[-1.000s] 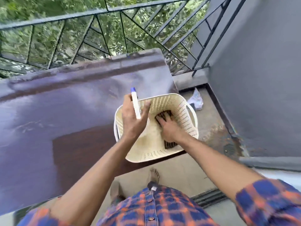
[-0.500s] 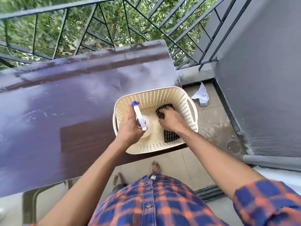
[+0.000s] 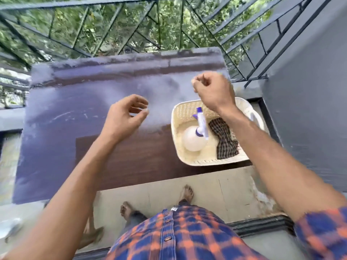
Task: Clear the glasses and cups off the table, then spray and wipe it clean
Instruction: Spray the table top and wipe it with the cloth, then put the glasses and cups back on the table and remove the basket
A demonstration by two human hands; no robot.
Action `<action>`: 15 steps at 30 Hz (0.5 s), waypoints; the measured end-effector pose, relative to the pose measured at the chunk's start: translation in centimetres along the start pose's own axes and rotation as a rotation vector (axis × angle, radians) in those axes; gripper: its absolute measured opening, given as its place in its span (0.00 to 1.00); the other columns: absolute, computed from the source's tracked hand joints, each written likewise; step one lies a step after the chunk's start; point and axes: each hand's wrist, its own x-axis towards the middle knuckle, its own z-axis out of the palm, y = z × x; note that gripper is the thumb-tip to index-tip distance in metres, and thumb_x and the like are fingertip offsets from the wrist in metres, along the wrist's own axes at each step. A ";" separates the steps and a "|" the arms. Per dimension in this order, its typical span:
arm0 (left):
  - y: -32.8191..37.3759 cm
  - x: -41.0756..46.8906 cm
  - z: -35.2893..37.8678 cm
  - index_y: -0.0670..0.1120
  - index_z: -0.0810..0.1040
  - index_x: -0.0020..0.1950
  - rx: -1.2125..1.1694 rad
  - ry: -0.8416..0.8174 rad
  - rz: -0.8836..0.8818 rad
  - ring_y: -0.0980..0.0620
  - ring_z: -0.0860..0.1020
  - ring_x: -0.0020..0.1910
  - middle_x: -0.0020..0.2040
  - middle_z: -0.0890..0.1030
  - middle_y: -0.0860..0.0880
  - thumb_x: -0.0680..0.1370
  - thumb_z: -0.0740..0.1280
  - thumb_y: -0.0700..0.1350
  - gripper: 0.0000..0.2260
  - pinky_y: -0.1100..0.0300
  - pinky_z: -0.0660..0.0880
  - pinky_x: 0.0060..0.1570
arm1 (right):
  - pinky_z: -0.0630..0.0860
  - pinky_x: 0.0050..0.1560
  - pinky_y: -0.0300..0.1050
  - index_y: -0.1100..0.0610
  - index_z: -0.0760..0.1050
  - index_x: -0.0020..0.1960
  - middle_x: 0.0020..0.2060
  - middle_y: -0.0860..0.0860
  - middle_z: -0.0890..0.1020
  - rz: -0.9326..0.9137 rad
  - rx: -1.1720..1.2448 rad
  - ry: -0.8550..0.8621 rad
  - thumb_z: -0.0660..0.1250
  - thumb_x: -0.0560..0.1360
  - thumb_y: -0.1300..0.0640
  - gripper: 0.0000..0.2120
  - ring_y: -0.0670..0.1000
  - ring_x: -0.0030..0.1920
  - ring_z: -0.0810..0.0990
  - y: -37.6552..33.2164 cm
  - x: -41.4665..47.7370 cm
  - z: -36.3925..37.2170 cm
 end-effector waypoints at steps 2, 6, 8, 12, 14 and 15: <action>-2.9 -1.0 -3.2 0.48 0.82 0.52 0.012 0.061 -0.043 0.63 0.80 0.40 0.43 0.84 0.51 0.76 0.71 0.42 0.05 0.73 0.75 0.43 | 0.79 0.47 0.45 0.45 0.81 0.41 0.36 0.43 0.84 -0.060 0.005 -0.040 0.65 0.70 0.41 0.10 0.47 0.43 0.83 -4.0 0.1 2.2; -10.7 -6.1 -11.4 0.50 0.82 0.51 -0.031 0.151 -0.171 0.63 0.80 0.38 0.43 0.85 0.51 0.76 0.70 0.46 0.05 0.66 0.77 0.44 | 0.77 0.46 0.44 0.45 0.81 0.43 0.39 0.44 0.84 -0.198 -0.102 -0.253 0.66 0.72 0.43 0.08 0.50 0.46 0.83 -12.4 -3.4 11.9; -15.0 -9.6 -14.7 0.50 0.82 0.50 -0.066 0.186 -0.259 0.55 0.81 0.40 0.42 0.85 0.49 0.75 0.69 0.48 0.06 0.61 0.77 0.45 | 0.77 0.46 0.44 0.45 0.82 0.47 0.44 0.44 0.85 -0.256 -0.187 -0.385 0.67 0.74 0.44 0.08 0.52 0.50 0.83 -15.4 -6.2 17.7; -23.9 -19.1 -20.3 0.53 0.82 0.46 -0.159 0.332 -0.491 0.50 0.83 0.39 0.42 0.85 0.46 0.74 0.70 0.49 0.03 0.59 0.78 0.45 | 0.80 0.52 0.50 0.45 0.82 0.51 0.48 0.47 0.85 -0.353 -0.308 -0.672 0.66 0.74 0.44 0.10 0.55 0.53 0.83 -21.2 -14.0 29.8; -27.3 -24.2 -21.3 0.52 0.81 0.45 -0.260 0.425 -0.650 0.55 0.83 0.35 0.42 0.85 0.42 0.77 0.71 0.40 0.07 0.65 0.78 0.39 | 0.79 0.54 0.49 0.44 0.81 0.52 0.50 0.48 0.85 -0.403 -0.383 -0.821 0.65 0.73 0.44 0.11 0.55 0.54 0.83 -23.2 -17.9 34.4; -28.9 -26.7 -21.7 0.51 0.81 0.45 -0.309 0.476 -0.725 0.56 0.82 0.34 0.42 0.85 0.40 0.77 0.70 0.35 0.10 0.67 0.77 0.36 | 0.78 0.53 0.48 0.44 0.81 0.52 0.51 0.48 0.85 -0.427 -0.421 -0.888 0.65 0.73 0.44 0.11 0.55 0.54 0.83 -24.2 -20.0 36.4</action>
